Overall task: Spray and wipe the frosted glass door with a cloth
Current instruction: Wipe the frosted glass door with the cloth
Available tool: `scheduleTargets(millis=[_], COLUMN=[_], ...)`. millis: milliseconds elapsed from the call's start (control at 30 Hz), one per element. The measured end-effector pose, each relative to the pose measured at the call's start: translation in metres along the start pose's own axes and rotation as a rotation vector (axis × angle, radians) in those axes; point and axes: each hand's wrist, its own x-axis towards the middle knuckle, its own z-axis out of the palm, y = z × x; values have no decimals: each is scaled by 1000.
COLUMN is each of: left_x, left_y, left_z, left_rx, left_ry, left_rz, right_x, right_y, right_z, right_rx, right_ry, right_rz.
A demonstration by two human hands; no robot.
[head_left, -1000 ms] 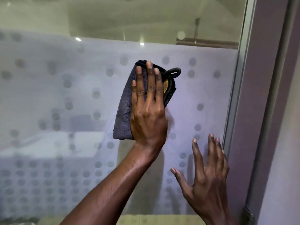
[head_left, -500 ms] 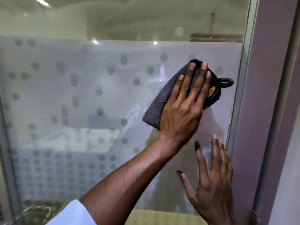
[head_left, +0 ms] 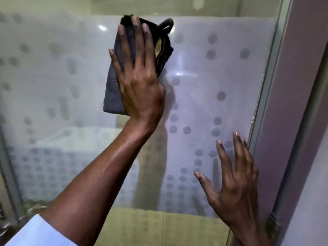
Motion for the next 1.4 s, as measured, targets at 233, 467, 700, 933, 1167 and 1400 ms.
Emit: scheduleTargets(millis=[233,467,700,933,1167,1400], left_x=[-54,-72,-89,-97,-148,-254], left_y=[51,-30,-141,-190,-196,-177], left_z=[7,-19,-43,-60,-65,-63], left_rx=[-91,21,142,34,-26,14], left_ry=[-185,-219,-151,-133,-64,-383], left_rz=[498,650,406,-1,-243,271], right_x=[-9,-33,-43,-40,-43,-45], right_y=[-16,-62,-67,-88,-118,-118], right_z=[6,24,39,38,46,51], right_rx=[-40,-44,-79,-32,-21,-121], right_ry=[78,7,-87,-69,-159,-202], right_rz=[100,96,61,52,-57,-61])
